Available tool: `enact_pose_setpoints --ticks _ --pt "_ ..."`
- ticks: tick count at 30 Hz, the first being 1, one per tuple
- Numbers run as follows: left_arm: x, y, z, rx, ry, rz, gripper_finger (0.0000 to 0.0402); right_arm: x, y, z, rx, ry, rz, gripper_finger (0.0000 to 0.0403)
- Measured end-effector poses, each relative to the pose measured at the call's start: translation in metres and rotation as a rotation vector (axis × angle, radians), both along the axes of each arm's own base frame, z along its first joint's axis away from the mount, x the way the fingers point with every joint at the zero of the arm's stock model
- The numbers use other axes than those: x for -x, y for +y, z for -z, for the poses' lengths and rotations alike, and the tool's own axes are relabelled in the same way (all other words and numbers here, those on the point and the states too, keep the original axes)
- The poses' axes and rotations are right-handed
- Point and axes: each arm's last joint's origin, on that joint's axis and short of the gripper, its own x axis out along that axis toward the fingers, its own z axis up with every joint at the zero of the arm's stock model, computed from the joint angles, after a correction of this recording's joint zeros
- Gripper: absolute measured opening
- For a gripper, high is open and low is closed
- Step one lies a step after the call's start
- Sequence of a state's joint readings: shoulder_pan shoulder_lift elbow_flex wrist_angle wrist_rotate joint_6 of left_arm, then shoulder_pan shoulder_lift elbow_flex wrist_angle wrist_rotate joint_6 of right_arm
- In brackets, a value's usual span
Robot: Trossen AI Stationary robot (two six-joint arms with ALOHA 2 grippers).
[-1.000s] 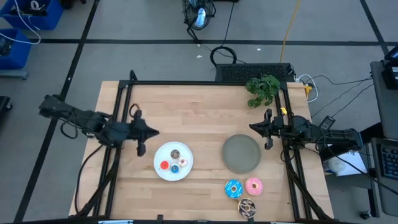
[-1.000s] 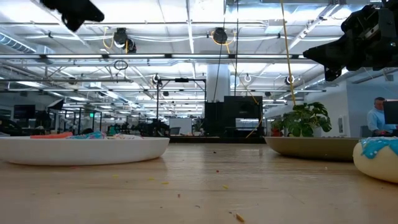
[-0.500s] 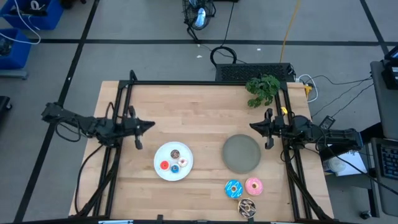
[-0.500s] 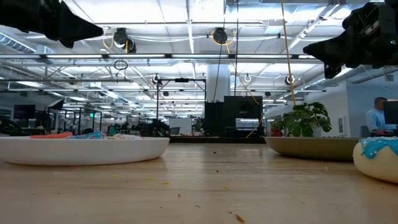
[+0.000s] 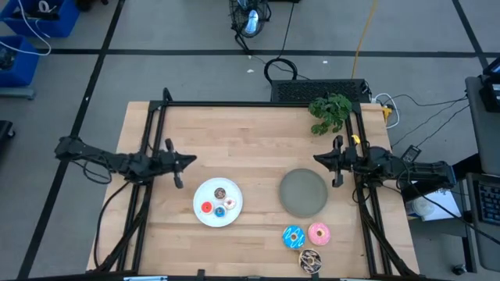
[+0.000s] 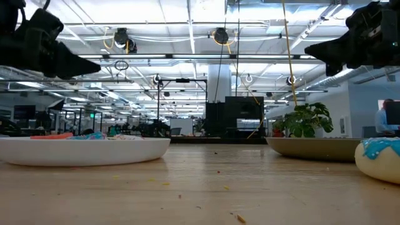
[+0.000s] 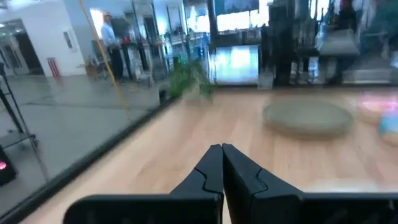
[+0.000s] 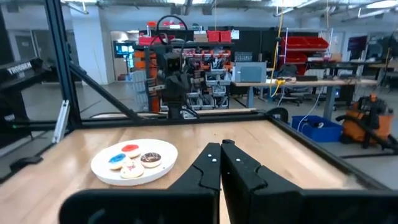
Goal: Pick & Place donuts
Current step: Put the big pink donut on the gray plate
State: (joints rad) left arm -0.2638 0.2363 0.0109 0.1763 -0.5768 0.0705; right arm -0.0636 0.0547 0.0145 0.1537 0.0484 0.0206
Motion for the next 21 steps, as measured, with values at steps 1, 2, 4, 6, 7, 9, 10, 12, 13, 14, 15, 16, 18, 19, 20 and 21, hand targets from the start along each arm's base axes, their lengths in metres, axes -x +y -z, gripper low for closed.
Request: enact_pose_setpoints --ticks 1,2,4,6,7,9,10,12,13,14,15,16,18,19,20,21 --pt "0.0 0.0 0.001 0.001 0.011 0.003 0.0004 0.0 0.0 0.0 0.013 0.0 0.002 0.0" --pt "0.0 0.0 0.002 0.005 0.019 0.002 0.0003 0.0 0.0 -0.001 0.022 -0.004 0.003 0.0" --pt "0.0 0.0 0.001 -0.011 0.016 0.009 0.0004 0.0 0.0 -0.002 0.037 -0.019 0.006 0.0" --pt "0.0 -0.001 -0.003 -0.031 -0.016 0.038 0.0009 0.0 0.0 -0.004 0.042 -0.038 0.007 0.0" --pt "0.0 -0.001 -0.004 -0.031 -0.032 0.052 0.0012 0.001 0.0 -0.004 0.042 -0.041 0.007 0.0" --pt "0.0 -0.002 -0.004 -0.034 -0.026 0.075 0.0016 0.0 0.0 -0.003 0.037 -0.028 0.006 0.0" --pt "0.0 -0.002 -0.003 -0.038 -0.022 0.081 0.0016 0.0 0.0 -0.002 0.026 -0.017 0.005 0.0" --pt "-0.001 -0.002 -0.004 -0.042 -0.021 0.082 0.0014 -0.001 0.0 0.001 -0.005 0.006 0.002 0.0" --pt "-0.001 -0.002 -0.003 -0.049 -0.017 0.082 0.0011 -0.001 0.0 0.001 -0.019 0.014 0.001 0.0" --pt "-0.001 -0.002 -0.003 -0.059 -0.013 0.082 0.0007 -0.001 0.0 0.002 -0.03 0.022 0.0 0.0" --pt "-0.001 -0.002 -0.003 -0.071 -0.01 0.082 0.0005 -0.001 0.0 0.003 -0.042 0.032 -0.001 0.0" --pt "-0.001 -0.002 -0.003 -0.079 -0.009 0.082 0.0004 -0.001 0.0 0.004 -0.049 0.042 -0.001 0.0" --pt "-0.001 -0.002 -0.003 -0.089 -0.005 0.083 0.0007 -0.001 0.0 0.005 -0.049 0.05 -0.003 0.0" --pt "-0.001 -0.002 -0.003 -0.093 -0.005 0.082 0.0012 -0.001 0.0 0.005 -0.048 0.053 -0.003 0.0" --pt "-0.001 -0.002 -0.004 -0.095 -0.008 0.082 0.0018 -0.001 0.0 0.006 -0.046 0.056 -0.003 0.0" --pt "-0.001 -0.002 -0.004 -0.095 -0.012 0.082 0.0024 -0.002 0.0 0.006 -0.04 0.058 -0.003 0.0"
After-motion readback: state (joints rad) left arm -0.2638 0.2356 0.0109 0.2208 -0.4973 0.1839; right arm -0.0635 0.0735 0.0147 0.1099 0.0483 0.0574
